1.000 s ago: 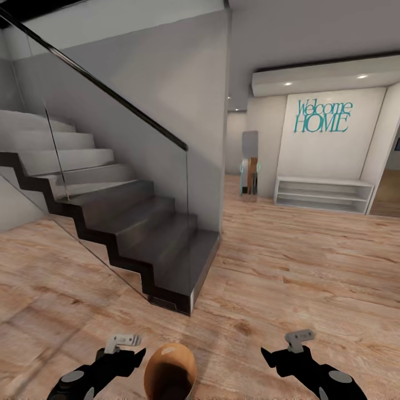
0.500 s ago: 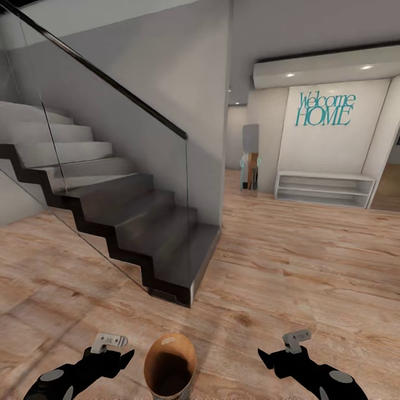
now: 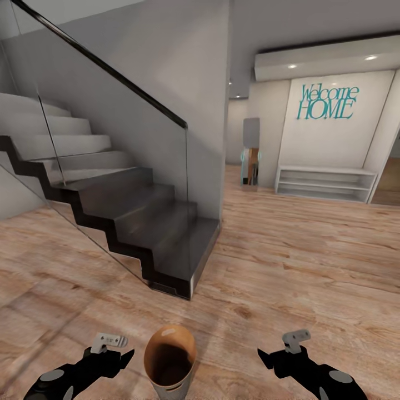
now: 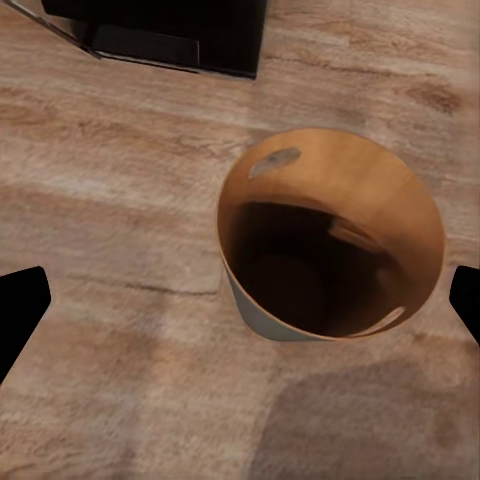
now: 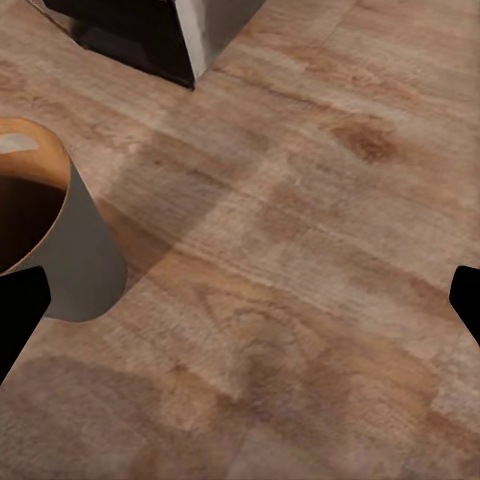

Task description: Put the three can of soda from the living room inside the tash can in the kitchen.

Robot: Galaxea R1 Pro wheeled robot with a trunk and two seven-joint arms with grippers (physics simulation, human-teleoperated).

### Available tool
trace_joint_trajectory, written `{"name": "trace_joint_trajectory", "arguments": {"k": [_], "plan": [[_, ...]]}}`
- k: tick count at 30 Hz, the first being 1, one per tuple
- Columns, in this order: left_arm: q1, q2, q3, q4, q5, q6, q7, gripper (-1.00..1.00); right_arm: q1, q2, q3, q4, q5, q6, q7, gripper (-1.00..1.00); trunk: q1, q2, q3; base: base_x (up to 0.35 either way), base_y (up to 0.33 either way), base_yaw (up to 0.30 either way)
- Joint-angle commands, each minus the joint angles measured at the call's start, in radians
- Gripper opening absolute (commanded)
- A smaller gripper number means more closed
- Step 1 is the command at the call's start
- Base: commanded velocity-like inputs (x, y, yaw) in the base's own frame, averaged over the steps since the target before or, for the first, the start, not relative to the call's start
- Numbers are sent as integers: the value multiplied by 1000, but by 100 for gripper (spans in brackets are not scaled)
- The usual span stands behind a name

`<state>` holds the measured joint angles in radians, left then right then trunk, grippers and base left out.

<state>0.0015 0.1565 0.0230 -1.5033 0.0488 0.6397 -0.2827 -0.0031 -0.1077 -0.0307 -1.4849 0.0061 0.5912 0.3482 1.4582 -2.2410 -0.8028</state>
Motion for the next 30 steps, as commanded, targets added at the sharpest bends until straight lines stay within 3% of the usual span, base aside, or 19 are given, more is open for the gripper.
{"name": "trace_joint_trajectory", "arguments": {"k": [1,30], "plan": [[0,0,0,0,0,0,0,100,0,0,0,0,0,0,0,100,0,0,-2,0,0,0],[0,3,0,-1,0,0,-3,100,0,-1,4,-2,2,0,1,100,0,0,-49,0,0,0]]}}
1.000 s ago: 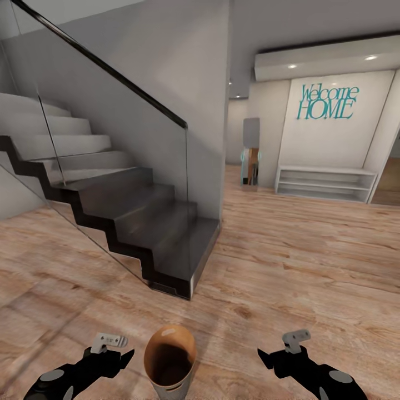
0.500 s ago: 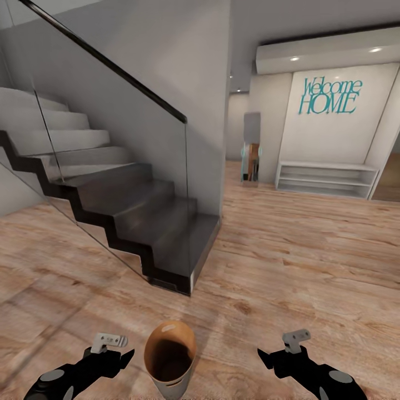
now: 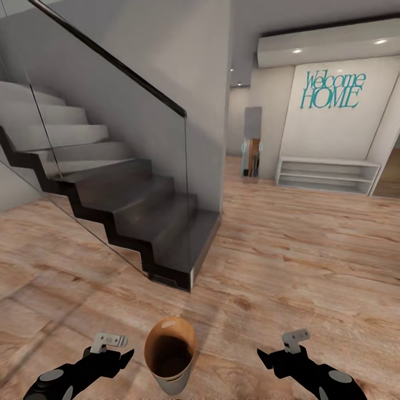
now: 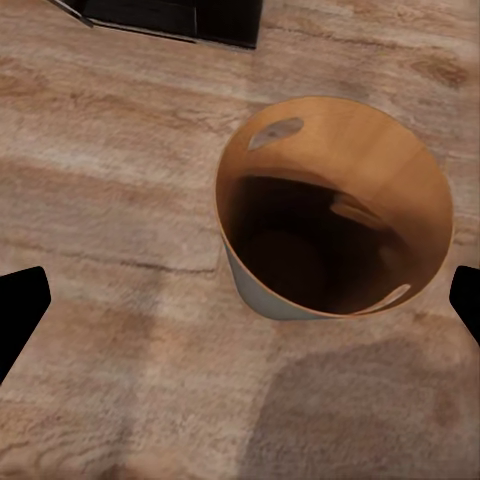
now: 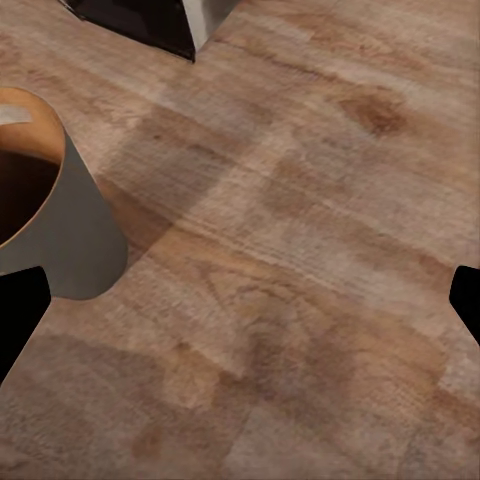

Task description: Put the three can of soda from the living room inside the tash can in the kitchen.

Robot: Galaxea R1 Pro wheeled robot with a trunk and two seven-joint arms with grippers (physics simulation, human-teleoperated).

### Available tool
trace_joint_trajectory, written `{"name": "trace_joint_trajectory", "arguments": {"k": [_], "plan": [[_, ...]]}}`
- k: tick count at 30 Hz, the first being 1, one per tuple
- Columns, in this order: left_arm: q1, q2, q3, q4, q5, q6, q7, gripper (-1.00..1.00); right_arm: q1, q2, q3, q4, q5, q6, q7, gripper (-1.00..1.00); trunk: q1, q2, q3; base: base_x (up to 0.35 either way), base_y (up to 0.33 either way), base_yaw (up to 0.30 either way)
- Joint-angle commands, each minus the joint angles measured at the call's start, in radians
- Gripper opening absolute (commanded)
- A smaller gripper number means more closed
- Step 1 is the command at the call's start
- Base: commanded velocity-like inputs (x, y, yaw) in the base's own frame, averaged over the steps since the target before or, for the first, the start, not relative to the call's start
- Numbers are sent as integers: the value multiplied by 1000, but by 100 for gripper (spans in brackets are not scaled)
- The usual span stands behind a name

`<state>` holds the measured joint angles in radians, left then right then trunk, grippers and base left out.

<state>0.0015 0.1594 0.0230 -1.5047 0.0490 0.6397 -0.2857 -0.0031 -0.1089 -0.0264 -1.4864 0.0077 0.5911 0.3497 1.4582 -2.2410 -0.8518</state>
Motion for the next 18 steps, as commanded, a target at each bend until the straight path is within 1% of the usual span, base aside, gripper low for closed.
{"name": "trace_joint_trajectory", "arguments": {"k": [1,18], "plan": [[0,0,0,0,0,0,0,100,0,0,0,0,0,0,0,100,0,0,-2,0,0,0],[0,-2,0,-2,0,-4,4,100,0,0,-3,0,0,1,-1,100,0,0,-29,0,0,0]]}}
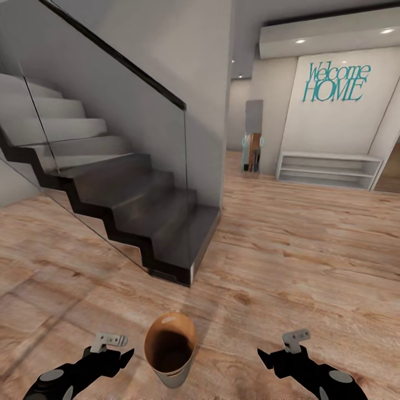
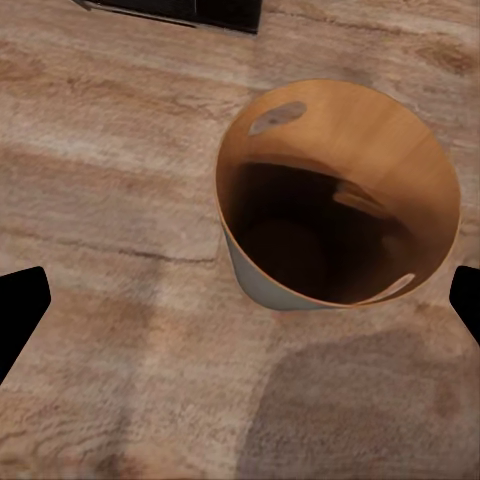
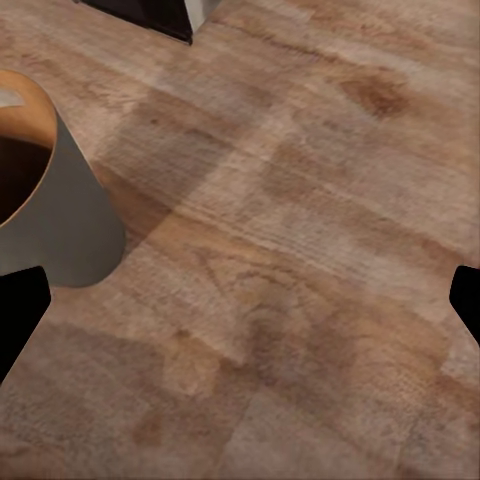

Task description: Put the three can of soda from the living room inside the tash can in the kitchen.

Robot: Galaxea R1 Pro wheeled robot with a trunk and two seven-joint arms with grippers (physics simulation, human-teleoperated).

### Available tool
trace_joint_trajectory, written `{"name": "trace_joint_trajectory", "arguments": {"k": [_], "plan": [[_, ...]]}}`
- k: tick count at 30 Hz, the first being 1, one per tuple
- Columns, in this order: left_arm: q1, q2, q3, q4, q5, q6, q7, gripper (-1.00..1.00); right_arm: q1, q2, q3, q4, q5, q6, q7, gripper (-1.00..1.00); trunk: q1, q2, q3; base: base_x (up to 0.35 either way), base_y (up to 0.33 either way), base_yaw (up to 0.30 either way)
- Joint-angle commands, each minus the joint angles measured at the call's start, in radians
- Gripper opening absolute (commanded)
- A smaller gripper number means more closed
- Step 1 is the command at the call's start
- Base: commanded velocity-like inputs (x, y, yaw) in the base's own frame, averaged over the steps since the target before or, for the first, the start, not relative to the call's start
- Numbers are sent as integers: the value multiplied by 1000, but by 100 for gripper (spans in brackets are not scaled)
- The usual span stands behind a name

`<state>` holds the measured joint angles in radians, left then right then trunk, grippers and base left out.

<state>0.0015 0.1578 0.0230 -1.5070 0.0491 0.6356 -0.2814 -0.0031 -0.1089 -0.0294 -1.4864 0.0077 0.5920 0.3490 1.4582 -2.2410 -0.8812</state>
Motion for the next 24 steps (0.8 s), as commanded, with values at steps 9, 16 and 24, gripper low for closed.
{"name": "trace_joint_trajectory", "arguments": {"k": [9,16,24], "plan": [[0,-1,0,3,-2,-40,3,100,0,0,-1,0,0,0,1,100,0,0,-15,0,0,0],[0,-1,0,4,-3,-49,2,100,0,0,-1,0,0,0,1,100,0,0,-26,0,0,0],[0,-1,0,4,-3,-50,1,100,0,0,-2,0,0,0,0,100,0,0,-39,0,0,0]]}}
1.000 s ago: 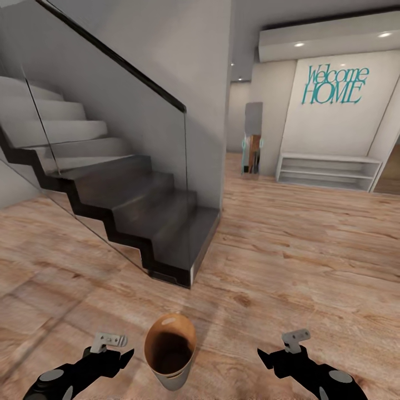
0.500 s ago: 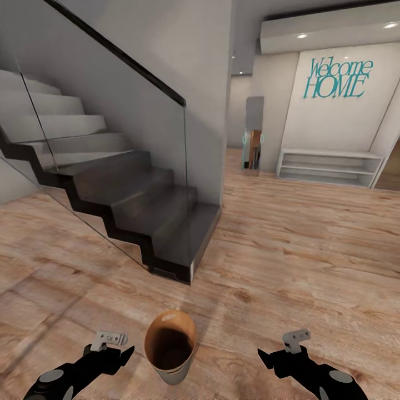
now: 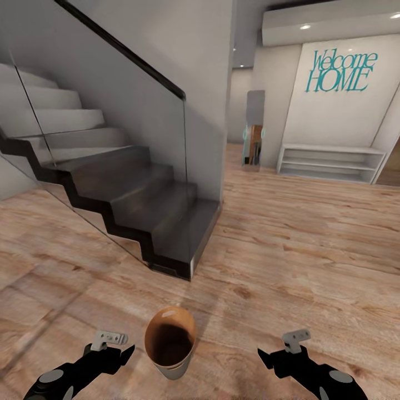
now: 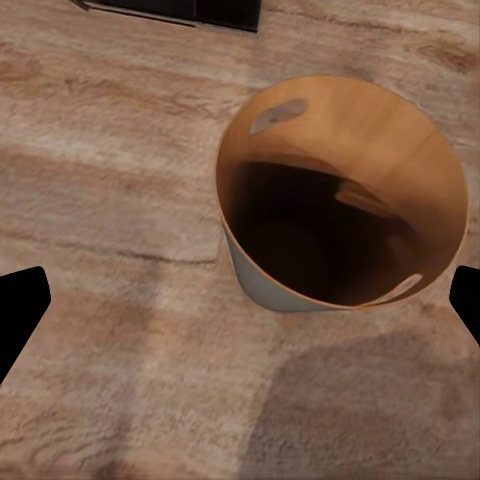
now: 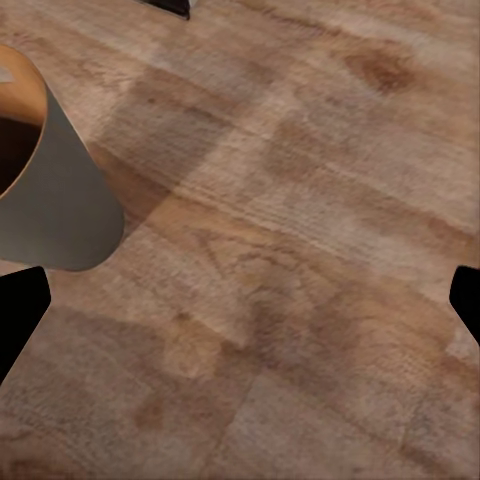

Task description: Put the three can of soda from the living room inside the tash can in the kitchen.

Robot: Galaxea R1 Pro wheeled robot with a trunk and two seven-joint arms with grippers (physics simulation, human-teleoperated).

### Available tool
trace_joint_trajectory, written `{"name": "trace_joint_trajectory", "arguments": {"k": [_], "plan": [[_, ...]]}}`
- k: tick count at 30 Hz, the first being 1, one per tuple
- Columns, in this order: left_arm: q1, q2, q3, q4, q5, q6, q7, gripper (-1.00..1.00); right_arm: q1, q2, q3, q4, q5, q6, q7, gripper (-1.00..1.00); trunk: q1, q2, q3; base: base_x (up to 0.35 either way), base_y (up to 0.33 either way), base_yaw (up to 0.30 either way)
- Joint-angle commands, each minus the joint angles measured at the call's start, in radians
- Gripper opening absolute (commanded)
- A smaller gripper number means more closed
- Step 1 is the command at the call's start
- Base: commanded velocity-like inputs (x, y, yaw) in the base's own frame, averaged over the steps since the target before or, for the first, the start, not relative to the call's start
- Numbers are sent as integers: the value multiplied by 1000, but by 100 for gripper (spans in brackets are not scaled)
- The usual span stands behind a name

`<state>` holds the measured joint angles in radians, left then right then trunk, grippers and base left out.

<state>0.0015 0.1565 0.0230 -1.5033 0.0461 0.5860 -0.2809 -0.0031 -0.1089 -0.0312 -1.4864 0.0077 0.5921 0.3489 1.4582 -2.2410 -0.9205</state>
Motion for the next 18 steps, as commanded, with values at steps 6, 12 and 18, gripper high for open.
{"name": "trace_joint_trajectory", "arguments": {"k": [6,12,18], "plan": [[0,1,0,0,1,0,-3,100,0,0,0,0,0,0,0,100,0,0,-10,0,0,0],[0,-1,0,0,1,0,-3,100,0,0,0,0,0,0,0,100,0,0,-20,0,0,0],[0,-1,0,-1,1,0,-2,100,0,0,-1,0,0,0,0,100,0,0,-30,0,0,0]]}}
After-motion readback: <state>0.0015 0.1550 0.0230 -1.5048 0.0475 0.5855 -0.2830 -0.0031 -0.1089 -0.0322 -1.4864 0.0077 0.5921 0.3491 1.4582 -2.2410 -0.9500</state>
